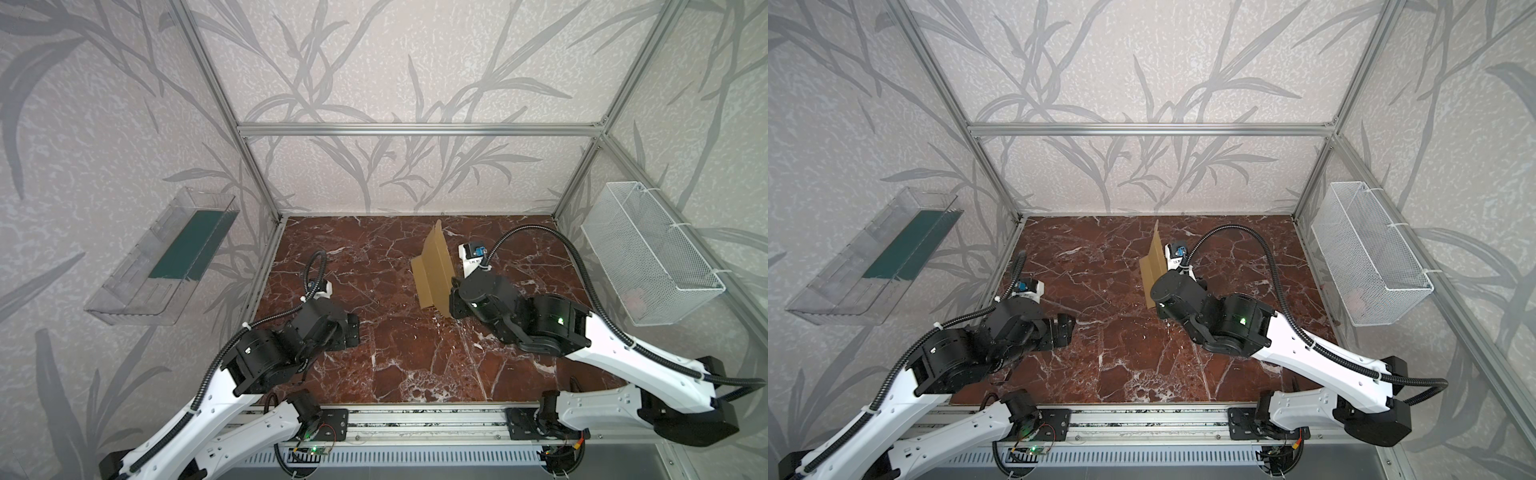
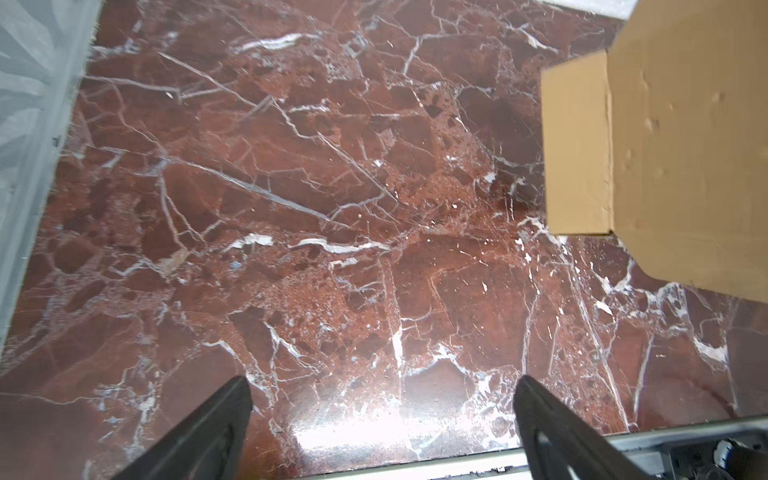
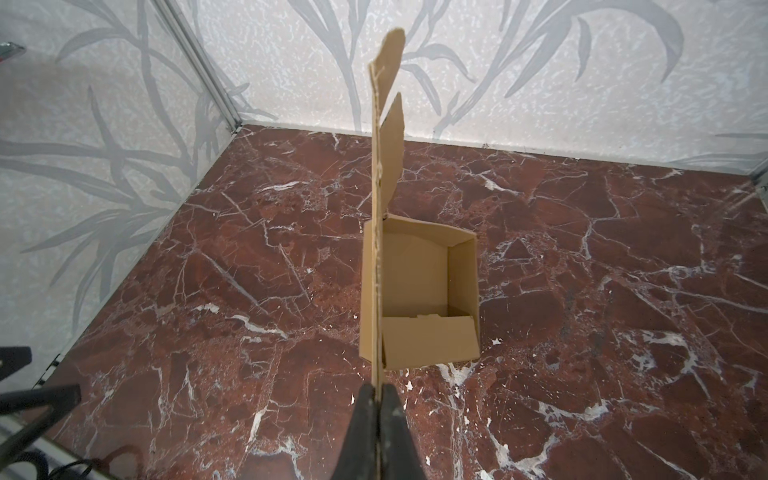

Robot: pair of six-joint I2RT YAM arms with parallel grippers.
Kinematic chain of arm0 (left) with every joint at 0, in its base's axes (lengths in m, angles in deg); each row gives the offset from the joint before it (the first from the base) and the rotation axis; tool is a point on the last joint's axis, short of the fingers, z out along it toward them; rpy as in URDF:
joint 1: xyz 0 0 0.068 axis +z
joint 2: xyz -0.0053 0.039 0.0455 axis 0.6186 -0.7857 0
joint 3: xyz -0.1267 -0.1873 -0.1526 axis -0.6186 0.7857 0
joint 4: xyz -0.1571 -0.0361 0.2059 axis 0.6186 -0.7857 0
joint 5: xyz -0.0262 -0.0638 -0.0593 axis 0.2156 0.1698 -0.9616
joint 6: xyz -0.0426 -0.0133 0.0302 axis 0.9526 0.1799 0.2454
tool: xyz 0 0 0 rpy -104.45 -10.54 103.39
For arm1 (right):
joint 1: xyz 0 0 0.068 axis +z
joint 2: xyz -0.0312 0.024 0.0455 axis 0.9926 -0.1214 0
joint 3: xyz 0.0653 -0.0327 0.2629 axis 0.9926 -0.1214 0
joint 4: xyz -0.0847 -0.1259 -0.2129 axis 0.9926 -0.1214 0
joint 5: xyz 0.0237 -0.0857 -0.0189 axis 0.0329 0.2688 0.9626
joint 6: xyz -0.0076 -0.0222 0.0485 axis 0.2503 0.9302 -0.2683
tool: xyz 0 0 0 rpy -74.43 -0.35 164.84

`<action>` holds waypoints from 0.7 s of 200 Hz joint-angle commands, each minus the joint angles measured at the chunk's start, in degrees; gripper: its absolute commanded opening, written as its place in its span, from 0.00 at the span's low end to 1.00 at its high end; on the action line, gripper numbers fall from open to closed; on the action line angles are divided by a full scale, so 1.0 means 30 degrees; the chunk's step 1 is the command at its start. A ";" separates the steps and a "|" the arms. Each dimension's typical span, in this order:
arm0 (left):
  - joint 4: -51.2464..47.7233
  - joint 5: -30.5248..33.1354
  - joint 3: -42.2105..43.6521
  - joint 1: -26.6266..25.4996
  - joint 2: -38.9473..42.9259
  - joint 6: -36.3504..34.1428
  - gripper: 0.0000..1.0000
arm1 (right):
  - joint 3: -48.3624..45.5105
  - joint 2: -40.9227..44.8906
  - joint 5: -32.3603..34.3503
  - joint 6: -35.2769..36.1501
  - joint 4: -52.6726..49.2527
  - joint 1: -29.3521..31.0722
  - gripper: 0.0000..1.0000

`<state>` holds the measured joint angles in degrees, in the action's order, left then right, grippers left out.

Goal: Fold the paper box

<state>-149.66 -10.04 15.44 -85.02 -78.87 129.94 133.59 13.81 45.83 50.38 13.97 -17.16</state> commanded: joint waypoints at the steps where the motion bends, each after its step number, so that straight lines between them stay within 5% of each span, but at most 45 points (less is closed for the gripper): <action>1: 0.0643 -0.1199 0.0839 -0.0013 0.0249 0.0042 0.99 | 0.0634 -0.0742 0.1642 -0.1138 -0.0092 -0.0212 0.00; 125: 0.1661 -0.2520 0.3798 -0.0021 0.1958 0.1171 0.99 | 0.1225 -0.4418 -0.1647 -0.2325 -0.0462 -0.1769 0.00; 140: 0.1676 -0.2618 0.3962 0.0009 0.2015 0.1223 0.99 | 0.1254 -0.4473 -0.2090 -0.2326 -0.0377 -0.1962 0.12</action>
<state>-145.12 -17.53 26.33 -85.02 -73.52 132.56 134.73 0.19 41.55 44.12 12.85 -22.12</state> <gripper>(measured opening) 0.992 0.060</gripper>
